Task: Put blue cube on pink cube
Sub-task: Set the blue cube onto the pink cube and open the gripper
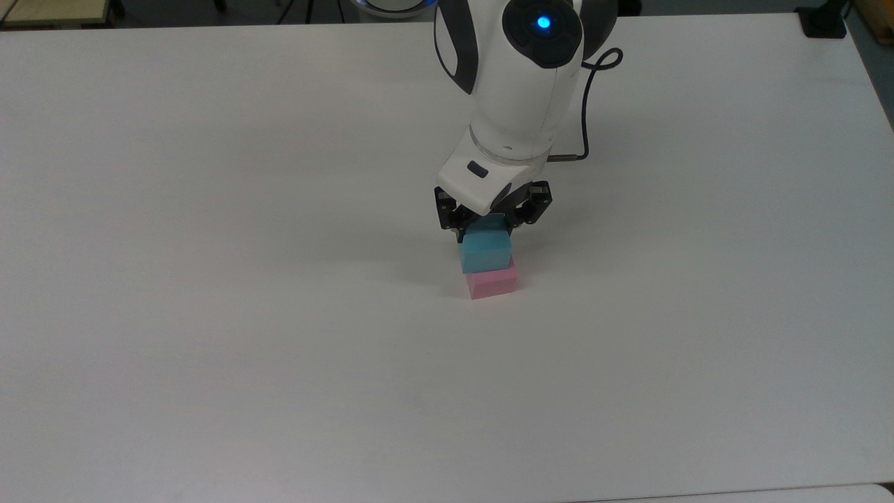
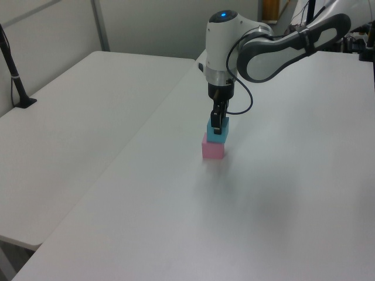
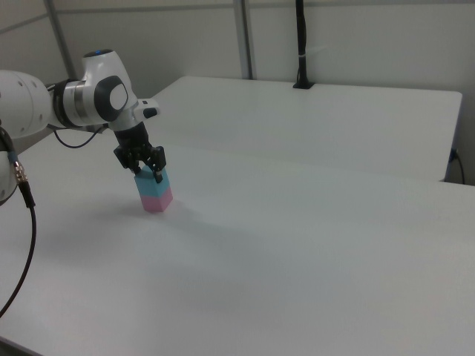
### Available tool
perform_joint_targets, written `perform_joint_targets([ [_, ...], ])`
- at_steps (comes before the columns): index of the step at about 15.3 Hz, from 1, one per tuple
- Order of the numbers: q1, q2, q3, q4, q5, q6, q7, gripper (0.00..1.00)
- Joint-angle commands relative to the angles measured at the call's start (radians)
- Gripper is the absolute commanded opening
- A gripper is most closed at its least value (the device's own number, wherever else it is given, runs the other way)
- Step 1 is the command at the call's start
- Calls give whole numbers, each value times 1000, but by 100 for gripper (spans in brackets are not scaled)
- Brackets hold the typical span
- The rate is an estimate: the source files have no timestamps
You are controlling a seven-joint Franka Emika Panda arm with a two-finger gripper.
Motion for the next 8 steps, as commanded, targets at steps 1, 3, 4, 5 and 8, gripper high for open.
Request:
perform_joint_targets([
  [1, 15, 10, -8, 15, -19, 17, 24, 35],
  [3, 13, 10, -8, 15, -19, 17, 24, 35],
  [4, 15, 10, -8, 24, -19, 17, 26, 35],
  [5, 15, 11, -8, 30, -17, 17, 26, 35],
  [8, 15, 16, -8, 30, -19, 17, 26, 65],
])
